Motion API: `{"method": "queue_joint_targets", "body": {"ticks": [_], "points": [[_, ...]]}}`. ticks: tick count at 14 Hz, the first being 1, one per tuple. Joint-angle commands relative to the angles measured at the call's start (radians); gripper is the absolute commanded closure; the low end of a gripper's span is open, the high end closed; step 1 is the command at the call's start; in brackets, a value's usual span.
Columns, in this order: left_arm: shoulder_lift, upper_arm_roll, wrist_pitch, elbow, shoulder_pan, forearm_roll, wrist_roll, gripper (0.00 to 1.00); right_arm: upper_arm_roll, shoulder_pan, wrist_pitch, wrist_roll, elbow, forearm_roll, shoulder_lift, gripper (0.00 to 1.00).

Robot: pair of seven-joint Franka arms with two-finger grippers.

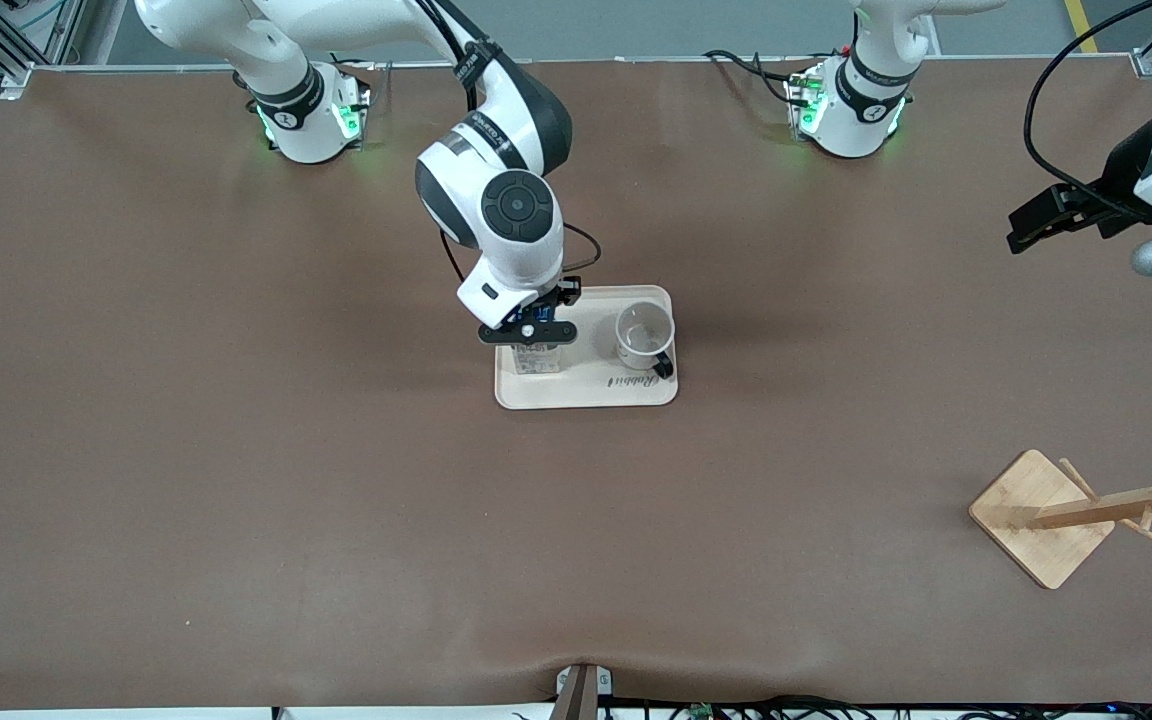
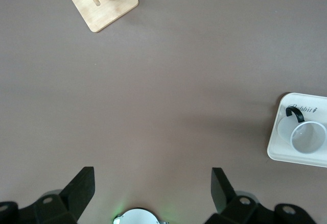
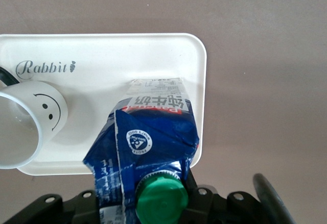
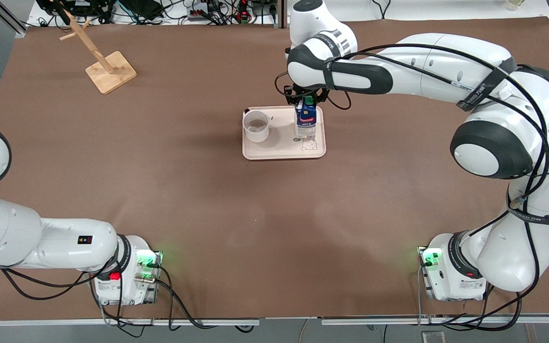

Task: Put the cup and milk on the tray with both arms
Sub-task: 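Lower the milk carton onto the tray beside the mug with the right gripper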

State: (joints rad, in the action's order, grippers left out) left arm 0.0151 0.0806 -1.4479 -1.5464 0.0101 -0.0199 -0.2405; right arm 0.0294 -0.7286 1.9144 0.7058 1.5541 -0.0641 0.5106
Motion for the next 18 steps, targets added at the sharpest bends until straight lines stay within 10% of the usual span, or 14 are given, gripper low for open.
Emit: {"method": "queue_joint_targets", "body": {"ticks": [1,3,5,18], "points": [[0.017,-0.005,0.011,-0.006,0.005,0.011,0.016,0.00,-0.006,-0.009,0.000,-0.011,-0.014,0.012,0.011,0.58],[0.019,-0.002,0.018,-0.005,0.013,0.014,0.006,0.00,-0.006,-0.011,0.006,-0.017,-0.014,0.014,0.014,0.15],[0.011,0.001,0.018,0.022,0.018,0.014,0.004,0.00,-0.006,-0.011,0.006,-0.017,-0.014,0.012,0.014,0.00],[0.000,0.042,0.020,0.019,0.013,0.006,0.004,0.00,-0.006,0.011,-0.040,-0.016,-0.063,-0.029,0.003,0.00]]}}
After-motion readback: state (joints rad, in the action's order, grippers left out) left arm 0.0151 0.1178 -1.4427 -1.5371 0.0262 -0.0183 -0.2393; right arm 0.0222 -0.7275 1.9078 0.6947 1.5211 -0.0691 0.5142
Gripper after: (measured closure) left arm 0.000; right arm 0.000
